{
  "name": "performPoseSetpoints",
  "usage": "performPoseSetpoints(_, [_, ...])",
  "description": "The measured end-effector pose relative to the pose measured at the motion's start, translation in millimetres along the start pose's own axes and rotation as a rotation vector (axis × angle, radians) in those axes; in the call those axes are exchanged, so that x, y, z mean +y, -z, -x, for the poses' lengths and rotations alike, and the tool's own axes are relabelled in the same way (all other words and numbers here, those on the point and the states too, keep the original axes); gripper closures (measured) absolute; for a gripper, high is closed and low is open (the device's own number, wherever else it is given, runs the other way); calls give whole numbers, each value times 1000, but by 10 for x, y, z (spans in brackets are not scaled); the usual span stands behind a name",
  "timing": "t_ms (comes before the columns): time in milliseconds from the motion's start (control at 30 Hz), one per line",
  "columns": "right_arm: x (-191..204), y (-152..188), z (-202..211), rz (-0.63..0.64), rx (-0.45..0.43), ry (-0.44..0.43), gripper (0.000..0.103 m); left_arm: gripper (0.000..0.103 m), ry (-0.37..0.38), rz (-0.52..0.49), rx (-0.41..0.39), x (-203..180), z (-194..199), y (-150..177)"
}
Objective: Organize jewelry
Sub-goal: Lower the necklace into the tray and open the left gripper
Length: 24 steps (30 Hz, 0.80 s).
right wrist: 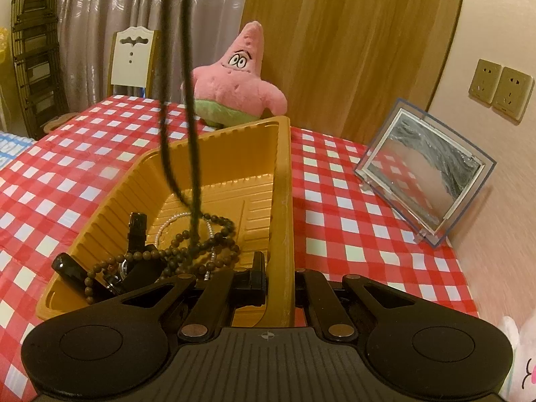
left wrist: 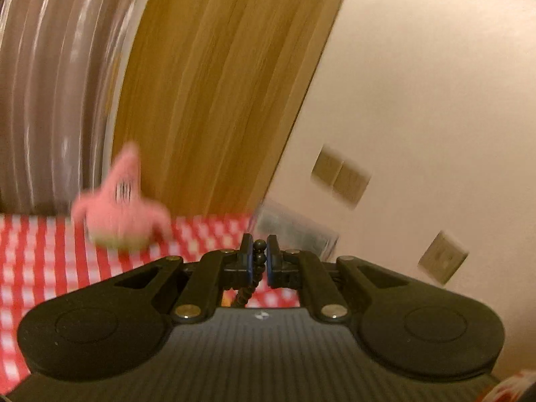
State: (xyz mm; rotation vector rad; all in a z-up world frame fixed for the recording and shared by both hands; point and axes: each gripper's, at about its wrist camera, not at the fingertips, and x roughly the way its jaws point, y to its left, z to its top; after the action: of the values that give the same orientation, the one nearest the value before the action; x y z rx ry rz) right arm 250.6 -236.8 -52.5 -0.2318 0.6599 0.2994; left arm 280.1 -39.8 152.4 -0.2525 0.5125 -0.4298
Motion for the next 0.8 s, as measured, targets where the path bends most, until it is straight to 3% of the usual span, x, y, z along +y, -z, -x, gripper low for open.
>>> performPoseSetpoints(233, [-2,3,-5,-1,0,0,100,97,-20,124,205,273,-642,648])
performPoseSetpoints(500, [0,20,-10,-3,3,1,100,96,-138,216,315,654,-1085,1041])
performPoseSetpoints(567, [0,25,-13,-5,4,1,100,92,-162,235,334,731,-1131,1119])
performPoseSetpoints(667, [-2,26,-22,-4,7,2,100,75,-181,247,352,796,-1185,1179])
performPoseSetpoints(800, [-15,24,-31,-3,7,0,100,72,-223,205,336,816,-1099,1229])
